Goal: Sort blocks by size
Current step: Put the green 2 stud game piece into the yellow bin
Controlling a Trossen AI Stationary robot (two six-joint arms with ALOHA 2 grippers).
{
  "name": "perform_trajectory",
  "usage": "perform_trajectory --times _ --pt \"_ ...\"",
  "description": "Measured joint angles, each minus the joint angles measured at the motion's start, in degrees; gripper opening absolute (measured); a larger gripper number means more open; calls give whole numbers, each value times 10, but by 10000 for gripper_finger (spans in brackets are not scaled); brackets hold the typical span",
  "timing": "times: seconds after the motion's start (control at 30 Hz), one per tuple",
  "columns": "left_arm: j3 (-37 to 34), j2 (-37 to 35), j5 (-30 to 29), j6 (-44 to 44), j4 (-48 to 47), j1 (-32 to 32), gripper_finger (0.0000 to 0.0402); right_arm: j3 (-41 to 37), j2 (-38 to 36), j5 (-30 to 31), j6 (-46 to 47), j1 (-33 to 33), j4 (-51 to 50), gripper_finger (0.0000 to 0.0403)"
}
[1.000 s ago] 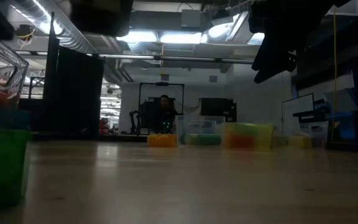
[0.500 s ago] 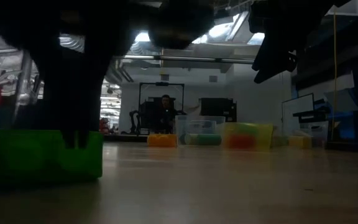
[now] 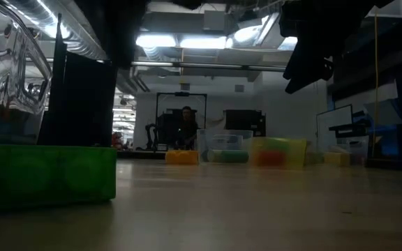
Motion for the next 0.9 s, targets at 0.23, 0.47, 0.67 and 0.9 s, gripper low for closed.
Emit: perform_trajectory --times 0.23,0.47,0.67,0.9 --pt "-7 -1 30 -31 -73 -6 1 0 0 0 0 0 0 241" --pt "-9 0 129 -46 -65 -33 1 0 0 0 0 0 0 241" --pt "-9 0 200 -88 -62 -62 1 0 0 0 0 0 0 241" --pt "-6 -4 196 -129 30 -76 1 0 0 0 0 0 0 241"
